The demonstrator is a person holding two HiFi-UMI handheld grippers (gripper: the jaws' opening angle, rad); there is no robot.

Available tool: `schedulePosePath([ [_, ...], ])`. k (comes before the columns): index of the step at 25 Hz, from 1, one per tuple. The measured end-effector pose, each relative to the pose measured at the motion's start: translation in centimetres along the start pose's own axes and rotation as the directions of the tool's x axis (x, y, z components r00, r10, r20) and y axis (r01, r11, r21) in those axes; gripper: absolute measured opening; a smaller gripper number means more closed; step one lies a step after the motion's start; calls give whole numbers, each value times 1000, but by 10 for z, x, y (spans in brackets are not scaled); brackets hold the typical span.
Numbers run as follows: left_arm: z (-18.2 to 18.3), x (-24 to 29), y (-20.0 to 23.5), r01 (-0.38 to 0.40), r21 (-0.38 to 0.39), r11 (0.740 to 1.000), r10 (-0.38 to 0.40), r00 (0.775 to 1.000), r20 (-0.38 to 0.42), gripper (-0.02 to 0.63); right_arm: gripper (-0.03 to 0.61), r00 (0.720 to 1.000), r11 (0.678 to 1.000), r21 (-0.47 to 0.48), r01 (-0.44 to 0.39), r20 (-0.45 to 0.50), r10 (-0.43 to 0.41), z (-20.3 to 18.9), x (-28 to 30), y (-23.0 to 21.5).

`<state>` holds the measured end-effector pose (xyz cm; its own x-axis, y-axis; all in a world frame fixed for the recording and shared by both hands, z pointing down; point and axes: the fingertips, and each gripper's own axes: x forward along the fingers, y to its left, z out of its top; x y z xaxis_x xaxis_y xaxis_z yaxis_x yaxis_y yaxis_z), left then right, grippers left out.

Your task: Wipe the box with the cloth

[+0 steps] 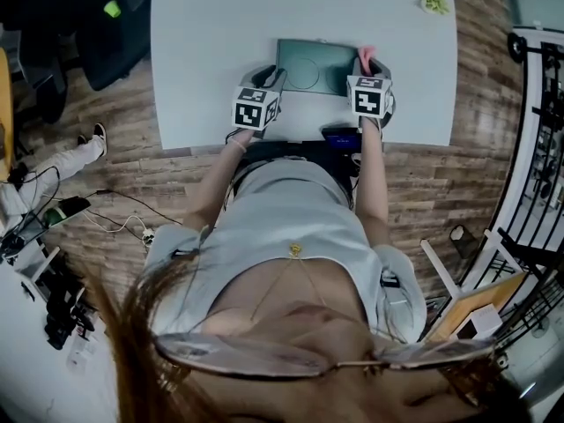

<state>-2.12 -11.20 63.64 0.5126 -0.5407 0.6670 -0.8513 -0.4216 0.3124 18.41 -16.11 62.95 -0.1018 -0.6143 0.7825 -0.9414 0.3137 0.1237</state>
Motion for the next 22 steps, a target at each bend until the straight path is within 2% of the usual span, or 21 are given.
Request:
schedulePosePath([
  [5,-1,-1,0,10,7,1000,-10,1000,-4,114,52,999,998,-54,13,-38,-15,0,4,8],
  [11,0,2,0,14,10,1000,-14,1000,-1,115,46,999,998,-56,31,-42,-34,-1,7,9],
  [17,-1,2,-1,18,10,1000,-18,1000,3,115,46,999,999,-44,-15,-46,13,0,6,15],
  [22,-1,3,-2,21,10,1000,-21,1000,4,117,46,998,996,-83,-26,-57,22,1,6,22],
])
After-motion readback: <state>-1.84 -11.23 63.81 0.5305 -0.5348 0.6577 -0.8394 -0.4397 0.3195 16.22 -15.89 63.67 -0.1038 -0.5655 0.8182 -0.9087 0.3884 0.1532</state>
